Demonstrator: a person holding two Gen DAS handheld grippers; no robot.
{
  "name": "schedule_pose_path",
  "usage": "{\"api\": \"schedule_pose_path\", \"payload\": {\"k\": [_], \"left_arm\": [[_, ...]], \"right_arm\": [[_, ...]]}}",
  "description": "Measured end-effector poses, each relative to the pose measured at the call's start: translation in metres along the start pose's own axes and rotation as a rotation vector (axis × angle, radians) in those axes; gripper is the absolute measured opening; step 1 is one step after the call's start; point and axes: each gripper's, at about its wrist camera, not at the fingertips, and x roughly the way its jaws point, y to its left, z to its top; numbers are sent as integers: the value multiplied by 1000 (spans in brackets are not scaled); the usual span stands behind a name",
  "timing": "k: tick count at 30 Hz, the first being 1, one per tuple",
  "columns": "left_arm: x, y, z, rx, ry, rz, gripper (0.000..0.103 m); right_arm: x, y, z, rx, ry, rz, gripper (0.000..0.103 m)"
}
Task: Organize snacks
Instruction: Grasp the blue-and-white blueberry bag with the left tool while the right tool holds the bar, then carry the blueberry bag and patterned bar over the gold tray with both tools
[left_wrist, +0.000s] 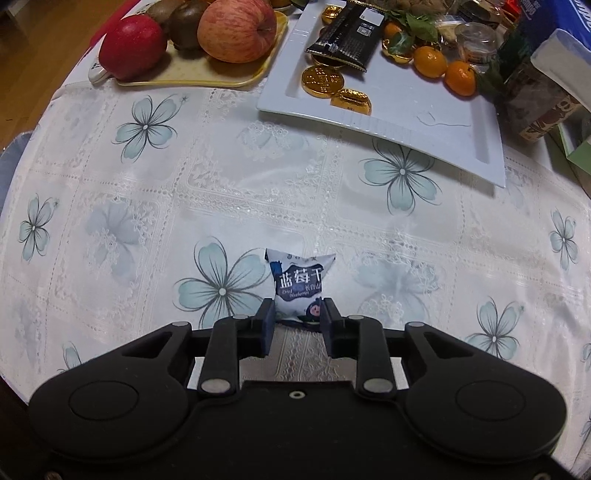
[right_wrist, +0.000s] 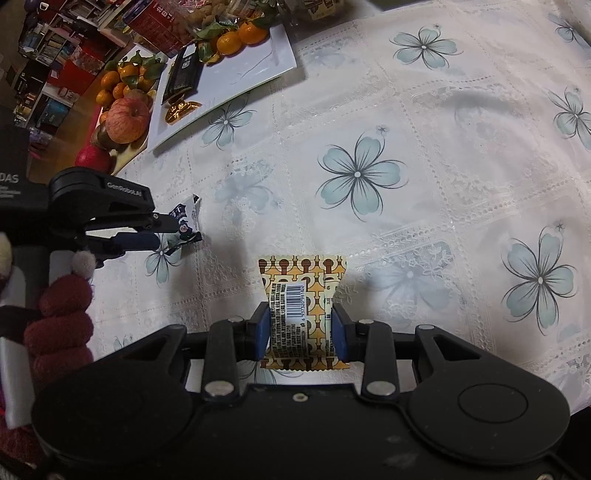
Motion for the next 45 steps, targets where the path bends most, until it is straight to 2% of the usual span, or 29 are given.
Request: {"api": "schedule_pose_path", "payload": {"k": [3,5,14,16,18,25,30,40,45], "left_arm": [[9,-3,5,5,-4,18,38],[15,-6,7,11,-8,27,47],[34,-10,10,12,16,45,47],[34,-9,10,10,20,42,47],[34,-6,11,1,32,32,39],[16,10,1,-29,58,1,39],[-11,15,-24,-19,89,-42,39],[-50,15,-100,85,147,-72,39],[-64,22,-136,104,132,-66,39]], "right_arm": [[-4,3,0,-3,-2,19,36],[-5,3,1,-2,-2,25,36],[-4,6,1,-2,5,35,36],[-2,7,2,-1,8,30,36],[0,7,2,-2,11,26,36],[3,5,3,2,15,12,36],[5,-3,6,17,11,-11,36],[17,-21,1,33,38,-65,36],[15,-29,-5,23,30,-80,36]]}}
